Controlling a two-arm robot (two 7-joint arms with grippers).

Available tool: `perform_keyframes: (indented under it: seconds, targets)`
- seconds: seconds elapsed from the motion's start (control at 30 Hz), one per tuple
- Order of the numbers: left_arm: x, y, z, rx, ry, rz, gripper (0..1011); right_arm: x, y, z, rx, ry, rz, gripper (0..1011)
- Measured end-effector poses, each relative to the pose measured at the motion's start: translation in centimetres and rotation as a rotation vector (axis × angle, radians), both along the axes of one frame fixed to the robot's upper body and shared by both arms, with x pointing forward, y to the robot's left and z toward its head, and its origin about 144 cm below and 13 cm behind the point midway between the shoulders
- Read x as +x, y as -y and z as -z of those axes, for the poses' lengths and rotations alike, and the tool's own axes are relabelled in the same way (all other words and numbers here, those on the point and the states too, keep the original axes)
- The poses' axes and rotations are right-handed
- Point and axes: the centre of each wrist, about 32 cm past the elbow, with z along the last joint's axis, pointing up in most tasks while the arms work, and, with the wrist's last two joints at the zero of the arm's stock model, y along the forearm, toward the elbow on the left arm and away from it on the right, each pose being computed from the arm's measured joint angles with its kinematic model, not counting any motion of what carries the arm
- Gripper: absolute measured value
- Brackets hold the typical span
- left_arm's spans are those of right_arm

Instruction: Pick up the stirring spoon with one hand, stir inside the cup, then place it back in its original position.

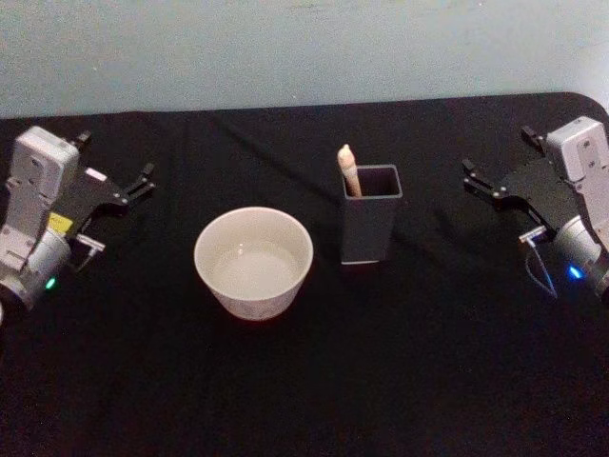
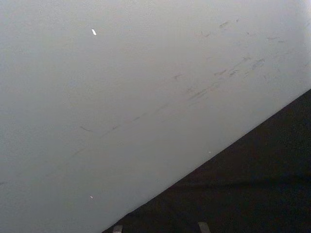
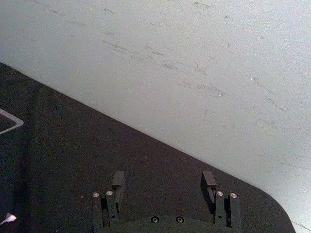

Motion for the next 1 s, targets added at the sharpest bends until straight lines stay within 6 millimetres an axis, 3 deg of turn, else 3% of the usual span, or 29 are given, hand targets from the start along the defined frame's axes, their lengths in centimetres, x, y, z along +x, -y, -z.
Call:
perform_keyframes:
  seconds: [0.77,1.0]
  targets:
    - [0.0,0.0,0.0,0.0,0.0,0.0,1001,-0.1,0.1,-0.1,0.005,-0.003,-0.009,1000]
    - [0.0,0.0,0.0,0.0,0.0,0.0,1001,-0.4,0.2,-1.8,0.06,-0.026,-0.065,1002]
